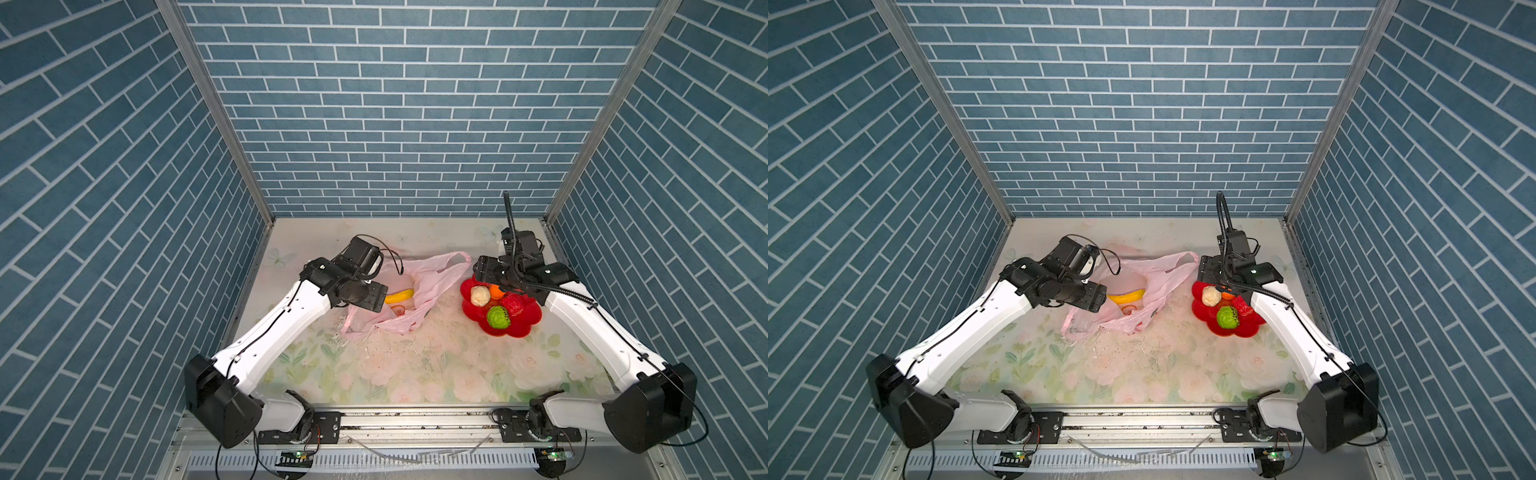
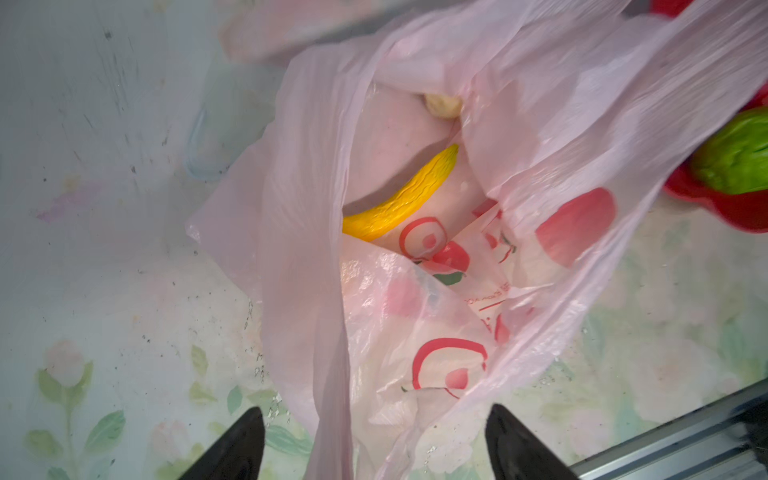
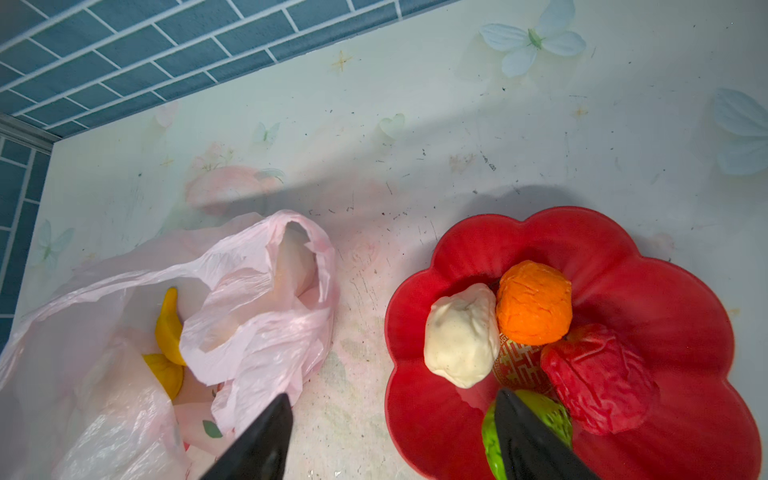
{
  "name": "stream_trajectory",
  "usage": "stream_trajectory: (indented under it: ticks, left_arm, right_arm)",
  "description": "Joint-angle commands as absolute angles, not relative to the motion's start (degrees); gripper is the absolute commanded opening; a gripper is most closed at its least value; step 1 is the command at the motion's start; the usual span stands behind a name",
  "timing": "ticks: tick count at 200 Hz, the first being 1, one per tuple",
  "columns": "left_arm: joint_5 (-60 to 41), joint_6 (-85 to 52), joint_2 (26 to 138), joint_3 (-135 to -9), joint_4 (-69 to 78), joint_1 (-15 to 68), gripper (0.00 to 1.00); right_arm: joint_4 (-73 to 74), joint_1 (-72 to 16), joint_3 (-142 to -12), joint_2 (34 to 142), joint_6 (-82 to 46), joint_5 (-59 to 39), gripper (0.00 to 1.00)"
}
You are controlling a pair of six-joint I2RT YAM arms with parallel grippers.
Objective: Take the fake fruits out of the plastic bag
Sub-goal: 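Move the right gripper back into the bag while the left gripper regrasps the bag edge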
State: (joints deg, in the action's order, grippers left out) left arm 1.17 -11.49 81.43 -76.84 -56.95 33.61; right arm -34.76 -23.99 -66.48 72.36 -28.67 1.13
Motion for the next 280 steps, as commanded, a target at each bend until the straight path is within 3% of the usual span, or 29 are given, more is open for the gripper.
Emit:
stream_trajectory:
  ticks: [1,20,43,74,106,140,185,245,280]
  left_arm:
    - [2.48,-7.29,85.37,-78.40,-58.50,32.30,0.74]
    - [4.41,-7.10,88.86,-78.36,-56.82,32.00,0.58]
    - [7.34,-8.98,90.21,-77.35,-54.80,32.07,0.31]
    - [7.33,-14.53,85.29,-71.48,-49.66,32.05,0.17]
    - [5.75,-20.64,77.78,-63.52,-43.58,32.00,0.14]
    - [4.43,-24.89,71.49,-56.72,-38.30,32.00,0.12]
    - [1.12,-29.04,65.02,-50.36,-32.95,31.99,0.12]
    - [-0.95,-31.19,57.33,-46.53,-31.29,32.01,0.11]
    - [-2.63,-32.06,55.31,-44.05,-30.61,32.03,0.11]
  right_arm:
    - [-37.57,-25.84,-64.55,68.48,-30.34,2.46,0.77]
    - [-37.87,-28.42,-64.10,66.70,-31.32,2.83,0.76]
    - [-37.30,-34.96,-64.00,65.91,-33.08,4.22,0.75]
    - [-29.12,-44.61,-62.21,67.83,-39.49,4.17,0.72]
    - [-22.75,-50.79,-66.31,76.56,-42.74,3.86,0.64]
    - [-18.36,-52.90,-72.04,89.26,-45.03,-0.51,0.56]
    - [-19.24,-54.45,-81.28,102.90,-45.22,1.40,0.48]
    - [-25.29,-54.49,-90.56,113.10,-44.43,8.14,0.44]
    - [-29.02,-54.52,-92.90,115.22,-44.73,11.11,0.46]
